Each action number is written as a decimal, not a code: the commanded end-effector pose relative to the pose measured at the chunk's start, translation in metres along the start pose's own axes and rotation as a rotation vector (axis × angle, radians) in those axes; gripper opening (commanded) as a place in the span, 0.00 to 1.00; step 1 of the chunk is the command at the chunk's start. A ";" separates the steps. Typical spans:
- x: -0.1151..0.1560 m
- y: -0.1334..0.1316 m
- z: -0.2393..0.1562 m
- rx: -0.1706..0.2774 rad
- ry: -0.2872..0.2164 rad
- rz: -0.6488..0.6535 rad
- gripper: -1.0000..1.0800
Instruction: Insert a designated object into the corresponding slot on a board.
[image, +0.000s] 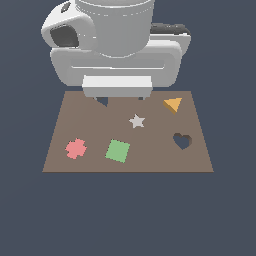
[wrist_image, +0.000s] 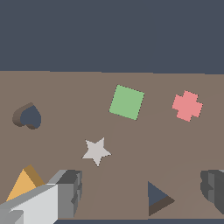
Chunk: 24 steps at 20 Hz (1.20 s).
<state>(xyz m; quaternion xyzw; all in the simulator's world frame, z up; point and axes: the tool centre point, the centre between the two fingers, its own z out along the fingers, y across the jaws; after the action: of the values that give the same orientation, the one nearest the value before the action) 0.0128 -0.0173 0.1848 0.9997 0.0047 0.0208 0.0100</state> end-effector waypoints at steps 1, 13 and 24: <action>0.000 0.000 0.000 0.000 0.000 0.000 0.96; -0.020 -0.075 0.046 0.014 -0.011 -0.230 0.96; -0.085 -0.176 0.115 0.033 -0.030 -0.586 0.96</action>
<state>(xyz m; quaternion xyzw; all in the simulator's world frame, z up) -0.0618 0.1476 0.0698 0.9609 0.2770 0.0026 0.0000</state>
